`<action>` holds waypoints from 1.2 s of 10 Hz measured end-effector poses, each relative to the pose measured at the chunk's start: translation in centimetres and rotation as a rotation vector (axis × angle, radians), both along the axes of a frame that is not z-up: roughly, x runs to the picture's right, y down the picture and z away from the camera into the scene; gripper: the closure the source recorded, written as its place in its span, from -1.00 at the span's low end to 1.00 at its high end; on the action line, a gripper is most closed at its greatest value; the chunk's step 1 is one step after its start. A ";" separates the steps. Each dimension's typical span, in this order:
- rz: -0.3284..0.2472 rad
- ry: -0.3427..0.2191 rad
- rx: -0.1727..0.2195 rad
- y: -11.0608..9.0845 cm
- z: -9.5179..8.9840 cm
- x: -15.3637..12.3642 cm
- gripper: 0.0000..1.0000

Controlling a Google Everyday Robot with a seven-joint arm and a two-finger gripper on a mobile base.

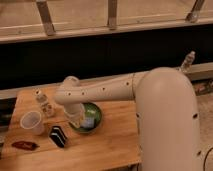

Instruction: Knock the eraser over

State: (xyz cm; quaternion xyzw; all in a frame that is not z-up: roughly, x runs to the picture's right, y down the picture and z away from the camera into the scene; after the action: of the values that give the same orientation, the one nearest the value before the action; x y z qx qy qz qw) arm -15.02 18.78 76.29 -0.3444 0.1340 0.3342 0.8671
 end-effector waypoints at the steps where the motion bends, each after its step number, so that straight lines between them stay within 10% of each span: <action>1: -0.004 0.002 -0.007 0.3 -0.1 -0.3 1.00; 8: -0.048 0.058 -0.084 3.9 -2.2 -2.4 1.00; 12: -0.098 -0.017 -0.100 3.3 -0.8 -6.5 1.00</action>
State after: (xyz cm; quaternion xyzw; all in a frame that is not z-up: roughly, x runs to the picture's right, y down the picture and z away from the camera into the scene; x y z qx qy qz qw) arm -21.56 22.04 75.54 -0.3831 0.1600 0.2811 0.8652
